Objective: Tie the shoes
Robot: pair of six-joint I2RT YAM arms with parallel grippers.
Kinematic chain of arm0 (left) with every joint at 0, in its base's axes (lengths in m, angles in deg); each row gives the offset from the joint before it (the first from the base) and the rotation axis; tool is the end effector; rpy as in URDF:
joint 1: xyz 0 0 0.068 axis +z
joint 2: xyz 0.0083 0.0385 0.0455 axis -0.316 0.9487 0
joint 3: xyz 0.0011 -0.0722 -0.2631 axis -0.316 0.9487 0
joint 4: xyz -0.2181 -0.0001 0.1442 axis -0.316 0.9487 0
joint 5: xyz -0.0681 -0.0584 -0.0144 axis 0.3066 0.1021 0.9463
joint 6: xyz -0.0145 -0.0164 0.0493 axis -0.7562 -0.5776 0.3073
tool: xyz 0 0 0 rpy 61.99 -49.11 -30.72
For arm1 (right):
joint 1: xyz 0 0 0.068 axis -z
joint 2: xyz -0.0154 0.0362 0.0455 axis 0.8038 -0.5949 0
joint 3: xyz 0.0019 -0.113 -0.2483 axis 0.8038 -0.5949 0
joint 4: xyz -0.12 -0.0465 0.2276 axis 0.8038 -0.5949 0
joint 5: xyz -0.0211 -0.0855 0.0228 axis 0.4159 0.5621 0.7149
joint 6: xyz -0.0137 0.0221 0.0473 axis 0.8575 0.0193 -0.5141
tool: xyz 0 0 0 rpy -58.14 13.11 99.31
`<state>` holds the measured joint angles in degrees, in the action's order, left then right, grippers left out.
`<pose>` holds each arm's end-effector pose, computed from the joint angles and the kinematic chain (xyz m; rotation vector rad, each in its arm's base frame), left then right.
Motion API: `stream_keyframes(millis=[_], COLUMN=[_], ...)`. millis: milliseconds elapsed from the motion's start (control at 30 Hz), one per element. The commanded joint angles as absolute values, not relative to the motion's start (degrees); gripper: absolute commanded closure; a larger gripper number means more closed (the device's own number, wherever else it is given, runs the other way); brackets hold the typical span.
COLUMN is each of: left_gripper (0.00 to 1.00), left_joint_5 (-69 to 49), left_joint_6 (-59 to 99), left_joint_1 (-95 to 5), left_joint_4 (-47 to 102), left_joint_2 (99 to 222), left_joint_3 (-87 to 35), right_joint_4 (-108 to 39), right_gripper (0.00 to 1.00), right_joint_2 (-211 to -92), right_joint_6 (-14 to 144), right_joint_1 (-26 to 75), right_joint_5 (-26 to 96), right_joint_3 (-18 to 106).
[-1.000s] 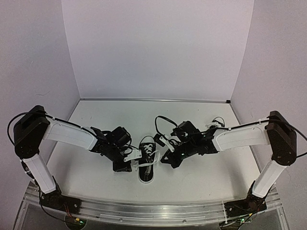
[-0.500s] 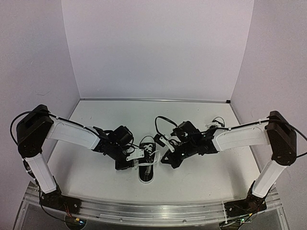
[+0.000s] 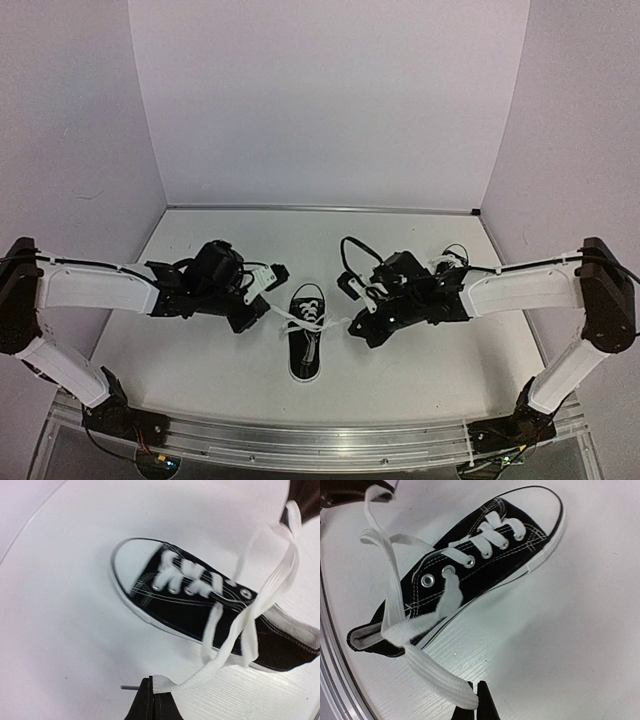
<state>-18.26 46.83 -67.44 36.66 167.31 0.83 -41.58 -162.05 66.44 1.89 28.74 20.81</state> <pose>0.1935 -0.2225 0.2007 1.2519 1.9894 -0.2853 0.1981 0.2639 0.1883 -1.0909 2.2497 0.7350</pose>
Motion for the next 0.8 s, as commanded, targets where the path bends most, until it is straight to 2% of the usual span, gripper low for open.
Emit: stream_keyframes(millis=[0,467,767], left_gripper=[1.0,1.0,1.0], left_joint_5=[-21.9,-34.2,-39.1], left_joint_6=[34.9,14.2,7.1], left_joint_1=[-62.9,-57.4,-55.0], left_joint_4=[34.9,41.4,48.0], left_joint_2=[163.2,159.5,164.3], left_joint_3=[0.2,1.4,1.2], right_joint_4=[-42.9,-48.7,-52.9], right_gripper=[1.0,1.0,1.0], right_joint_2=[-155.3,-138.0,-132.4], right_joint_6=[57.7,39.0,26.1], right_joint_1=[4.6,10.5,10.9], right_joint_5=[35.2,46.2,50.6], right_joint_3=[17.8,6.3,-1.2])
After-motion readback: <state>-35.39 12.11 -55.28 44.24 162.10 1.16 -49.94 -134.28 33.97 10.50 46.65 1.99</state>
